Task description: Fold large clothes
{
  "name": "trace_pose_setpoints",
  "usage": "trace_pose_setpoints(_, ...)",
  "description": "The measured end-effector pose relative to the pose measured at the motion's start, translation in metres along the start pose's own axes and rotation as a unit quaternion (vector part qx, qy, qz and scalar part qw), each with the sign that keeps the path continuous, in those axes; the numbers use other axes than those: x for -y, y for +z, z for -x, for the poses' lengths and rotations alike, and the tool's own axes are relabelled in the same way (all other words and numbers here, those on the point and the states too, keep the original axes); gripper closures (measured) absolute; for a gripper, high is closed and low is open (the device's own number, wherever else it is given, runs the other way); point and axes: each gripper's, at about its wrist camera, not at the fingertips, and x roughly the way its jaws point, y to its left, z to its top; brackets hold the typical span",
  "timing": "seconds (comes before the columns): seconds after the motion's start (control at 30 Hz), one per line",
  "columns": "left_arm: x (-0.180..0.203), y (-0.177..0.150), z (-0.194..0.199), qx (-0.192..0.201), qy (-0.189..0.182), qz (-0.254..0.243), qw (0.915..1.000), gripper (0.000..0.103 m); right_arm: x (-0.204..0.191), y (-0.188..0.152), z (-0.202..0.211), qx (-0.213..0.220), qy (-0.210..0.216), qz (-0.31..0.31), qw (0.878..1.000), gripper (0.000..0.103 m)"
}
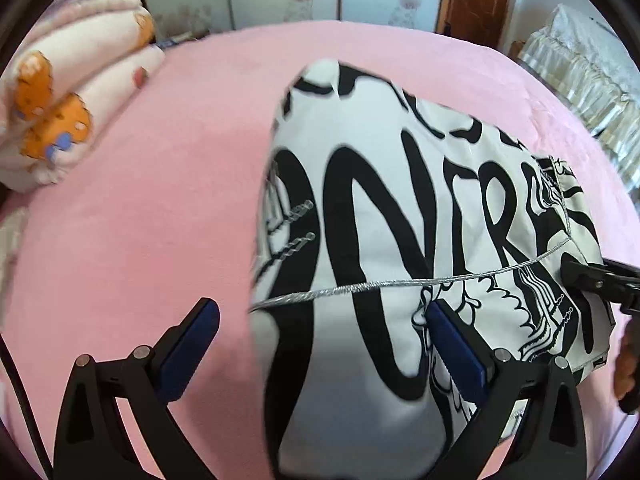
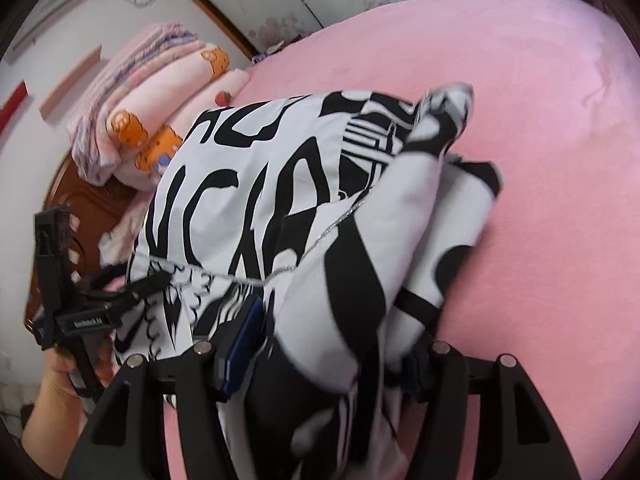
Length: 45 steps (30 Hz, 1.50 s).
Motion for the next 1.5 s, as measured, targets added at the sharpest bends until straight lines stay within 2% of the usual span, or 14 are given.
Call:
trace_pose_setpoints(0.17, 0.000, -0.002, 0.057, 0.077, 0.023, 0.014, 0.9967, 0.003, -0.018, -0.007, 0.055, 0.056, -0.059, 0.043, 0.996, 0.042)
trace_pose_setpoints(0.2, 0.001, -0.001, 0.064, 0.081, 0.025, 0.025, 0.9961, 0.014, -0.024, -0.009, 0.065, 0.076, -0.073, 0.054, 0.993, 0.042)
trace_pose_setpoints(0.3, 0.009, 0.001, 0.064, 0.058, -0.002, 0.044, 0.9973, 0.073, -0.041, -0.018, 0.081, 0.104, -0.068, 0.088, 0.988, 0.042)
trace_pose_setpoints(0.37, 0.020, -0.006, 0.057, 0.041, -0.004, 0.039, 0.9984, 0.082, -0.057, -0.023, 0.079, 0.113, -0.069, 0.109, 0.985, 0.043)
trace_pose_setpoints(0.43, 0.034, -0.020, 0.052, 0.030, 0.019, 0.023, 0.9991, 0.083, -0.069, -0.027, 0.072, 0.107, -0.077, 0.126, 0.983, 0.058)
trace_pose_setpoints(0.57, 0.039, -0.038, 0.031, 0.010, 0.059, 0.018, 0.9981, 0.082, -0.067, -0.034, 0.037, 0.059, -0.117, 0.138, 0.982, 0.075)
trace_pose_setpoints(0.67, 0.029, -0.041, 0.017, 0.000, 0.058, 0.027, 0.9979, 0.081, -0.049, -0.039, 0.014, 0.036, -0.158, 0.139, 0.977, 0.090)
trace_pose_setpoints(0.97, 0.033, -0.041, 0.016, 0.009, 0.066, 0.047, 0.9967, 0.080, -0.035, -0.040, 0.011, 0.024, -0.149, 0.116, 0.982, 0.088)
trace_pose_setpoints(1.0, 0.034, -0.041, 0.019, 0.010, 0.064, 0.053, 0.9965, 0.073, -0.036, -0.041, 0.015, 0.024, -0.145, 0.113, 0.983, 0.088)
trace_pose_setpoints(1.07, 0.038, -0.042, 0.027, 0.007, 0.058, 0.066, 0.9962, 0.029, -0.035, -0.043, 0.025, 0.023, -0.136, 0.105, 0.985, 0.088)
trace_pose_setpoints(1.1, 0.039, -0.043, 0.033, 0.012, 0.076, 0.076, 0.9942, 0.003, -0.035, -0.044, 0.032, 0.024, -0.132, 0.103, 0.986, 0.088)
trace_pose_setpoints(1.17, 0.045, -0.045, 0.052, 0.034, 0.089, 0.083, 0.9920, 0.001, -0.039, -0.048, 0.046, 0.025, -0.132, 0.100, 0.986, 0.086)
trace_pose_setpoints(1.33, 0.063, -0.051, 0.091, 0.038, 0.082, 0.087, 0.9921, 0.001, -0.052, -0.055, 0.086, 0.039, -0.144, 0.103, 0.983, 0.065)
trace_pose_setpoints(1.5, 0.086, -0.062, 0.139, 0.026, 0.099, 0.092, 0.9906, 0.001, -0.065, -0.062, 0.145, 0.052, -0.156, 0.091, 0.982, 0.064)
